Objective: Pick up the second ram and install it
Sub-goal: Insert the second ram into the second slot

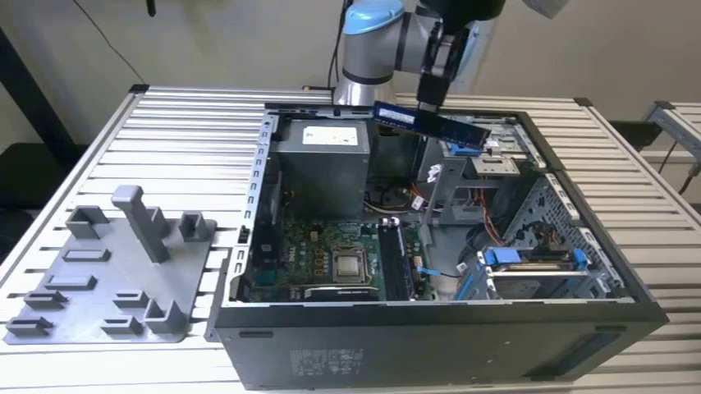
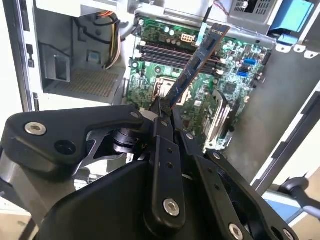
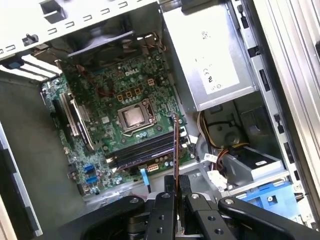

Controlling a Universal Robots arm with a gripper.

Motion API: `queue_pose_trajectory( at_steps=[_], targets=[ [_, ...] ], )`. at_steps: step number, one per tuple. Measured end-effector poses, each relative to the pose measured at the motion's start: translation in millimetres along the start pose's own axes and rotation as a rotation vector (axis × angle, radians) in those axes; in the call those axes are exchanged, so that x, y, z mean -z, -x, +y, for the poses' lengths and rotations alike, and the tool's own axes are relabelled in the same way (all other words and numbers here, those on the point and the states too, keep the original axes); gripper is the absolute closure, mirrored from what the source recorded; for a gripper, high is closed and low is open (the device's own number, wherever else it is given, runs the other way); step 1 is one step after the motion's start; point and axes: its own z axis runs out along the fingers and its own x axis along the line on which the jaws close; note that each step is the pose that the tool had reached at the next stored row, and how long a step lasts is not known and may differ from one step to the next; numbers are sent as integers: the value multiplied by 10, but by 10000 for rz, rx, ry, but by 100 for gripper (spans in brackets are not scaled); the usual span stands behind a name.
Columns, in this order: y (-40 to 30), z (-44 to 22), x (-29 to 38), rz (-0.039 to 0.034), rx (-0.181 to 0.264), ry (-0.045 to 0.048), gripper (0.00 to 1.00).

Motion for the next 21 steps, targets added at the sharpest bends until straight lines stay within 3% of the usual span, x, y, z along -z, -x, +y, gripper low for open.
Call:
queue_pose_trajectory(
  at_steps=[21],
  targets=[
    [0, 0, -4, -116, -3325, 32, 86]
  ],
)
